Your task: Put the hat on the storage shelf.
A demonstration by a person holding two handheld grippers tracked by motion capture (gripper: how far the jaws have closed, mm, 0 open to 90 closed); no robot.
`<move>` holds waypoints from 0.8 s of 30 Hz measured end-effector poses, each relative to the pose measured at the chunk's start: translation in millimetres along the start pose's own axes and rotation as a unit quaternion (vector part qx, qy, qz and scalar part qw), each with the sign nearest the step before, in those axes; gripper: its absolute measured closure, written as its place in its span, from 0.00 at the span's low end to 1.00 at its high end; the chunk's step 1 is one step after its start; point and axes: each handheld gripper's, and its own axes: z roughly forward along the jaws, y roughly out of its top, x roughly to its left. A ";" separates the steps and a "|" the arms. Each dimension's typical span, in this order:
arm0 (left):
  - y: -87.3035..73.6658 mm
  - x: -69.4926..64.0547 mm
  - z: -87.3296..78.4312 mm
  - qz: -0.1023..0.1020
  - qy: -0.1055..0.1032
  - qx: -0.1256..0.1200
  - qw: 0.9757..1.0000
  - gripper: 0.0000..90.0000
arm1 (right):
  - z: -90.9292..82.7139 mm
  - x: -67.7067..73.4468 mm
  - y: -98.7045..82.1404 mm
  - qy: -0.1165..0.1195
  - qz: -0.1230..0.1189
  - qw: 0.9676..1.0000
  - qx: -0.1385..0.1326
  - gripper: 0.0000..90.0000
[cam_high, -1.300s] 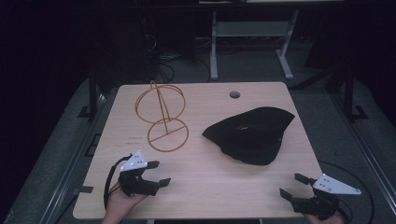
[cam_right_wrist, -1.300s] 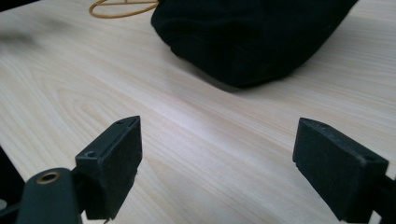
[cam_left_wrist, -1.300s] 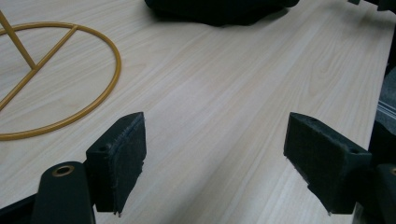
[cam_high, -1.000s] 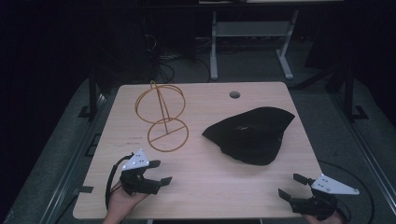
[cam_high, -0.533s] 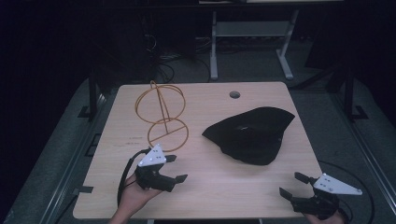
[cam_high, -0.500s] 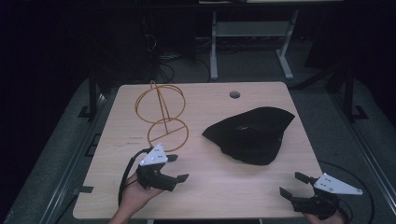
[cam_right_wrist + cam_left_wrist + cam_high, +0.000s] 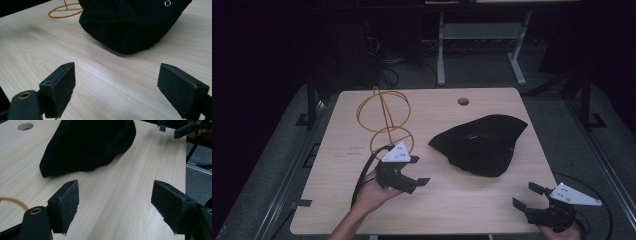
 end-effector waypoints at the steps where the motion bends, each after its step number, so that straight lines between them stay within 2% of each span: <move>1: 3.9 0.5 1.0 0.002 0.000 -0.001 1.000 0.24 | -0.1 0.0 0.1 0.000 -0.001 1.000 0.000 0.16; 7: 27.1 4.6 12.1 0.016 -0.015 0.000 1.000 0.24 | 2.0 0.5 0.3 0.002 -0.002 1.000 0.002 0.16; 12: 41.3 9.1 22.7 0.013 -0.028 -0.004 0.999 0.24 | 1.5 1.8 1.0 0.000 -0.004 1.000 0.002 0.16; 16: 48.0 13.4 31.7 0.016 -0.028 0.005 0.999 0.24 | 1.4 1.2 0.8 0.001 -0.002 1.000 0.002 0.16; 20: 55.5 17.8 38.7 0.014 -0.030 0.003 0.999 0.24 | 0.0 1.0 0.9 0.000 -0.002 1.000 -0.002 0.16; 24: 65.7 23.0 47.6 0.014 -0.019 -0.001 1.000 0.22 | 0.2 0.6 0.9 0.002 -0.001 1.000 -0.001 0.16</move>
